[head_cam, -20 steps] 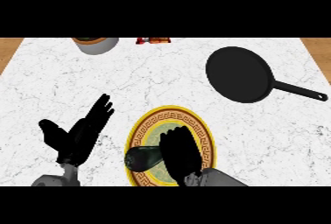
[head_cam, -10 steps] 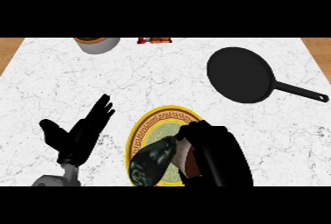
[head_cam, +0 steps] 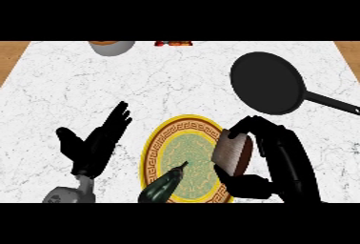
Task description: Pick the cupcake from the plate and place it in the pan
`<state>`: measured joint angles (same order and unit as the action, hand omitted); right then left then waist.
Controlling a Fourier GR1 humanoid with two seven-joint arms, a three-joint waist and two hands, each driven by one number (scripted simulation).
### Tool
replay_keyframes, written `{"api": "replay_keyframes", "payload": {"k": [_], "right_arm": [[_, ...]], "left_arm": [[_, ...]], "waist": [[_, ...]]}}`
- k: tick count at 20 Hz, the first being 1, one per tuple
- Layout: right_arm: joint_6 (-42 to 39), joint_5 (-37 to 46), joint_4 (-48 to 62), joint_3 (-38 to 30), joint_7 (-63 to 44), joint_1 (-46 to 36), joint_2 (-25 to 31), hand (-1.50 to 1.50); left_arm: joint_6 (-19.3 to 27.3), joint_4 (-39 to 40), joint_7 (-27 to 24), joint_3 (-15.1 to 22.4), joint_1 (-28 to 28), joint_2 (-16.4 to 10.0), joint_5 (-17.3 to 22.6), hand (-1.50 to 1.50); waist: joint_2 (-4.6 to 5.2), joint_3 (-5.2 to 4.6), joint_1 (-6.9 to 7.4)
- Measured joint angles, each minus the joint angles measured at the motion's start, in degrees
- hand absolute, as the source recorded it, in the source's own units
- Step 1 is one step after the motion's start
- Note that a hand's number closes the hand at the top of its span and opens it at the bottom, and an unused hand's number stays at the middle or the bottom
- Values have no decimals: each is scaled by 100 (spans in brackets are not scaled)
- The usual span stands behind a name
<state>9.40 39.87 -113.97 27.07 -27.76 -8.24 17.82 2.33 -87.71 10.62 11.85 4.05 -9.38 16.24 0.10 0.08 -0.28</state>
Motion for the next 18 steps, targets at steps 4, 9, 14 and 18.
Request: {"api": "replay_keyframes", "payload": {"k": [4, 9, 14, 18], "right_arm": [[201, -229, 963, -628, 785, -235, 45, 150], [514, -136, 2373, -1215, 1611, -848, 49, 150], [1288, -28, 4013, -1794, 2378, -1645, -202, 150], [1952, -182, 5297, -2407, 3048, -2226, -243, 150]], "left_arm": [[-118, -85, 115, -112, 19, -56, 65, 0], [-187, -16, 104, -153, 82, -5, 24, 0], [-146, -37, 234, -144, 220, 87, -29, 0], [-227, -108, 198, -107, 105, 78, -56, 0]], "waist": [[1, -3, 45], [8, -5, 79], [24, -3, 131], [42, 1, 188]]}}
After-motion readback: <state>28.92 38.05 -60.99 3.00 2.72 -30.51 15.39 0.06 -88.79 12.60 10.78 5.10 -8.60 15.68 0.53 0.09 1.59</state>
